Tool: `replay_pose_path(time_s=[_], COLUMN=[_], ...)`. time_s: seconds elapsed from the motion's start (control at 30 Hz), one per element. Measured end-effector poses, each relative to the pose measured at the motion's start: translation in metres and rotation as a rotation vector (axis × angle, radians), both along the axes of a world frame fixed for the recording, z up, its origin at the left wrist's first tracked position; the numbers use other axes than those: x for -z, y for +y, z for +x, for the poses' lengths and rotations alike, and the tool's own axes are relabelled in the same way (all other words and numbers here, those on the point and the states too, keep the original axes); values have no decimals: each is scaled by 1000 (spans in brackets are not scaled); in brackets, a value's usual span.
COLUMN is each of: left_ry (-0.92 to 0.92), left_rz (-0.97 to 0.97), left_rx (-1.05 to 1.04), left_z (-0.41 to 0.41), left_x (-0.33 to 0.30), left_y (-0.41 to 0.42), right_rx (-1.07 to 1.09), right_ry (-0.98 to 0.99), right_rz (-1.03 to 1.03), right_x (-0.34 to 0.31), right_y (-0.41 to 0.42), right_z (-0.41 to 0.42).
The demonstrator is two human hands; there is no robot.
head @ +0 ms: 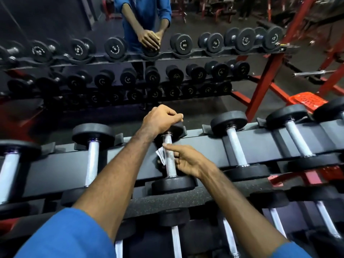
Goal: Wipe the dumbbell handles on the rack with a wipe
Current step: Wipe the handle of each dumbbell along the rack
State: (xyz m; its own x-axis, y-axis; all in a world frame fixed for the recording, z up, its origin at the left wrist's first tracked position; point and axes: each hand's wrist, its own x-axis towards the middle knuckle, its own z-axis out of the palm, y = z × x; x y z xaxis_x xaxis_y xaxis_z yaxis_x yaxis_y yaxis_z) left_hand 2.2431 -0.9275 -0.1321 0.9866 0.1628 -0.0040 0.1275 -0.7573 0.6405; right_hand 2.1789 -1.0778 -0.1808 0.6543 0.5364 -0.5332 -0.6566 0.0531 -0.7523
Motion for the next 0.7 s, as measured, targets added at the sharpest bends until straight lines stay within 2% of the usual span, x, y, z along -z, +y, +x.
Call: replay_pose_path(time_s=[0.13,0.23,0.37,0.47,0.5,0.63,0.7], left_ry=[13,8,7,14,17,13,11], left_rz=[11,-12,15,16,6,-11,2], left_rx=[11,7,5,-3,-6,-13,-8], left_z=[1,1,1,0,0,0,0], left_x=[0,2,1,0,0,2,2], left_y=[-2,2,-1,-2,-1,2,0], right_rx=[3,-50,58,170,190,52,60], right_ry=[-366,-452,-444,-349,-353,-393,-388], right_rz=[-365,-543,-454,-331,-352,-412,-406], right_x=[-2,19,14,7,10,32,23], right_y=[28,25,24,32,33,22,19], right_z=[14,15,11,19,20,8,11])
